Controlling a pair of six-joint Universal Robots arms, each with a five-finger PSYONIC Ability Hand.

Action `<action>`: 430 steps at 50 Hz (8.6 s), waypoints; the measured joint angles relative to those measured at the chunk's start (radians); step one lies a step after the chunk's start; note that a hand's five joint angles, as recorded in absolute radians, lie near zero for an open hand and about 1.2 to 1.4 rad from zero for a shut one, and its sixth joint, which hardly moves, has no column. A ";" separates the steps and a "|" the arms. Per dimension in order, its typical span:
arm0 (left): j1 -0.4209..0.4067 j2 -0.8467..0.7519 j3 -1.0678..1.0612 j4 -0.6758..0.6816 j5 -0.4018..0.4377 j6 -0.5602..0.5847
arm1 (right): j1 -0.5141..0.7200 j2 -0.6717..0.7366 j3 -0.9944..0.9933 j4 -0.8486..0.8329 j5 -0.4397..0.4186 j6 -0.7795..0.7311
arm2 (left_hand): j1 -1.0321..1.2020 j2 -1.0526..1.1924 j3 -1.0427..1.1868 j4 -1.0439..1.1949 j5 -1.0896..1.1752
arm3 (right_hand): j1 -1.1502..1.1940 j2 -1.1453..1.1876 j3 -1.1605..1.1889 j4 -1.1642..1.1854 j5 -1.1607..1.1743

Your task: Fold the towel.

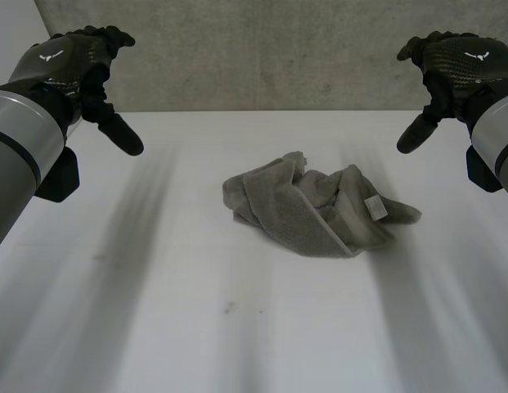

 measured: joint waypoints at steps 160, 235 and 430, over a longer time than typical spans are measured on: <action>-0.208 -0.625 0.164 0.275 0.364 0.285 | -0.035 -0.028 0.679 -0.270 -0.334 -0.593 | 0.309 0.299 0.299 0.296 0.258 | 1.059 1.060 1.084 1.081 1.084; -0.231 0.136 -0.206 0.232 -0.106 0.249 | 0.025 -0.236 0.195 -0.002 -0.243 -0.298 | 1.021 1.055 1.051 1.052 0.977 | 1.101 1.089 1.084 1.088 1.136; 0.071 -0.378 0.360 0.075 0.138 0.133 | 0.127 0.486 -0.699 0.087 -0.135 -0.323 | 1.035 1.055 1.053 1.054 1.002 | 1.107 1.089 1.084 1.088 1.136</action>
